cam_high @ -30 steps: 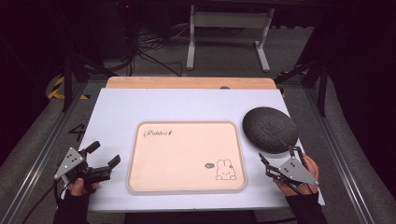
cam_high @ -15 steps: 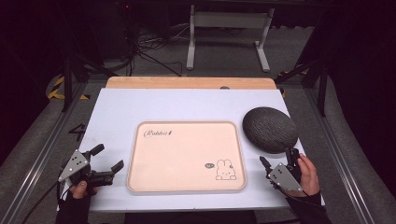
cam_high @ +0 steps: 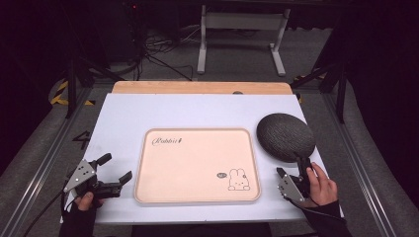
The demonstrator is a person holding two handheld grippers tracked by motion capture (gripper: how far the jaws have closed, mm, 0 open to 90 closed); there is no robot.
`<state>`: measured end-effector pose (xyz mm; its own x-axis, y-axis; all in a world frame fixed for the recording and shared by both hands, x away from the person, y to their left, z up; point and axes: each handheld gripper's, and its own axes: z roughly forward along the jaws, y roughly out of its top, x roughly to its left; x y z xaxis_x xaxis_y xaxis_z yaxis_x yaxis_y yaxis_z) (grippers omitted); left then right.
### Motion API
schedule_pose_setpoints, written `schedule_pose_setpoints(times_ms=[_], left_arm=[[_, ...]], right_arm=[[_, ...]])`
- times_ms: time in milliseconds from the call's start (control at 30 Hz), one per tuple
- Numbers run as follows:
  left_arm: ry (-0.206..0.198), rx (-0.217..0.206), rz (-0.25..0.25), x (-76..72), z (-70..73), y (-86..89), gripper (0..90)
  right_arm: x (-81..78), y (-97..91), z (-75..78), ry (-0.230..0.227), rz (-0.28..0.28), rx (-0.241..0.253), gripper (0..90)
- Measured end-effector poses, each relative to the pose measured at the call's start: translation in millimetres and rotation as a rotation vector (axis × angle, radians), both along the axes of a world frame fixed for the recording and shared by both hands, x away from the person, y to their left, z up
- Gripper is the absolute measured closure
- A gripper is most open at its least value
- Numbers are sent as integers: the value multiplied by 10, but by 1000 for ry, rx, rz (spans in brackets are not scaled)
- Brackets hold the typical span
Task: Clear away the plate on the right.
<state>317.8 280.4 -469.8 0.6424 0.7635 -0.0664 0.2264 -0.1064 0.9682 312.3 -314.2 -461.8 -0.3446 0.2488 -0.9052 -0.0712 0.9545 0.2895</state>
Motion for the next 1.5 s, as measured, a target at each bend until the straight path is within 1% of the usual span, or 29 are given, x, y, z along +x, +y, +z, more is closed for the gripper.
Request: schedule_pose_setpoints(times_ms=[167,200,233,267,333,367,400,433,467,500,533,567,667,700,767,800,900,933,1033,1100,1200,1333,1367,1500], left_arm=[[5,18,-6,-2,1,-11,3],[5,18,-6,-2,1,-11,3],[3,18,-7,-2,0,-16,3],[3,18,-8,-2,-1,-19,3],[5,22,-11,-4,-2,-26,3],[5,22,-11,-4,-2,-26,3],[5,23,-10,-4,-2,-29,3],[5,25,-11,-4,-1,-30,3],[5,27,-12,-5,-1,-30,3],[5,27,-12,-6,-2,-33,3],[5,29,-11,-6,-2,-34,3],[7,33,-13,-6,-1,-32,3],[7,35,-13,-4,-1,-32,3],[7,36,-12,-4,-1,-32,3],[7,37,-12,-5,-1,-34,3],[7,38,-12,-4,-1,-35,3],[5,40,-12,-3,-2,-39,3],[5,40,-12,-3,-2,-40,3],[7,40,-10,-4,-2,-42,3],[7,41,-10,-4,-2,-43,3],[8,40,-9,-5,-3,-48,3],[8,41,-8,-5,-4,-50,3],[8,42,-9,-6,-3,-50,3],[7,44,-10,-7,-4,-52,3]], right_arm=[[33,25,-36,-2,2,-70,234],[33,25,-36,-2,2,-70,234],[48,30,-54,0,3,-102,241],[48,30,-54,0,3,-102,241],[58,32,-69,1,-2,-131,243],[58,32,-69,1,-2,-131,243],[66,31,-74,-2,-2,-146,240],[79,28,-88,2,-9,-159,227],[89,25,-96,9,-13,-160,242],[90,24,-97,8,-22,-160,236],[99,26,-94,-1,-29,-180,231],[102,28,-97,-3,-38,-190,231],[118,32,-97,-12,-42,-207,221],[124,33,-101,-14,-52,-204,227],[152,26,-99,-1,-66,-202,241],[164,23,-103,2,-77,-190,243],[206,8,-97,8,-77,-187,241],[219,7,-101,8,-79,-179,242],[239,6,-95,10,-83,-185,243],[268,14,-97,12,-84,-198,242],[309,30,-97,5,-84,-235,247],[369,31,-104,-2,-95,-252,257],[380,32,-102,-2,-99,-266,259],[418,29,-112,3,-107,-277,277]])
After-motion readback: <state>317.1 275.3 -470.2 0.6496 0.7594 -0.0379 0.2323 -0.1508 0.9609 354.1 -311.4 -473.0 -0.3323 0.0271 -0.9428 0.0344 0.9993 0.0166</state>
